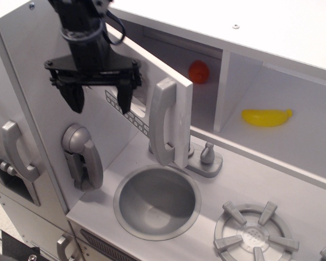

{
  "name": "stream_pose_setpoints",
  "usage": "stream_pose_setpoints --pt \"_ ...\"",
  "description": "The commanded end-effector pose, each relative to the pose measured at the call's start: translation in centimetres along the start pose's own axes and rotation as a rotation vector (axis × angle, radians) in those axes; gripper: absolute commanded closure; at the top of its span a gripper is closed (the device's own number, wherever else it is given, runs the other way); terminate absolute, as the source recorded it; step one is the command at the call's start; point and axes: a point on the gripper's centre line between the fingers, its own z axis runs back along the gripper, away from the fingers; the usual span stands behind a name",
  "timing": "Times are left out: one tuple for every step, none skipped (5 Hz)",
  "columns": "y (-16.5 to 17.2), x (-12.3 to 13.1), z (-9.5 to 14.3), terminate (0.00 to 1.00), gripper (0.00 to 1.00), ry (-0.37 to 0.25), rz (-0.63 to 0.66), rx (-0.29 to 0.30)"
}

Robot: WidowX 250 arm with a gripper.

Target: Close microwave

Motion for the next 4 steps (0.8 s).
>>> stream_pose_setpoints --pt "-0.2 1.2 1.0 0.0 0.0 -0.043 0.028 0.005" --pt "-0.7 2.1 1.0 0.0 0.0 -0.066 0.047 -0.003" --pt "-1.0 2.9 1.1 0.0 0.0 -0.077 0.071 -0.007" --pt "-1.4 3.4 1.0 0.0 0.0 -0.081 0.084 -0.008"
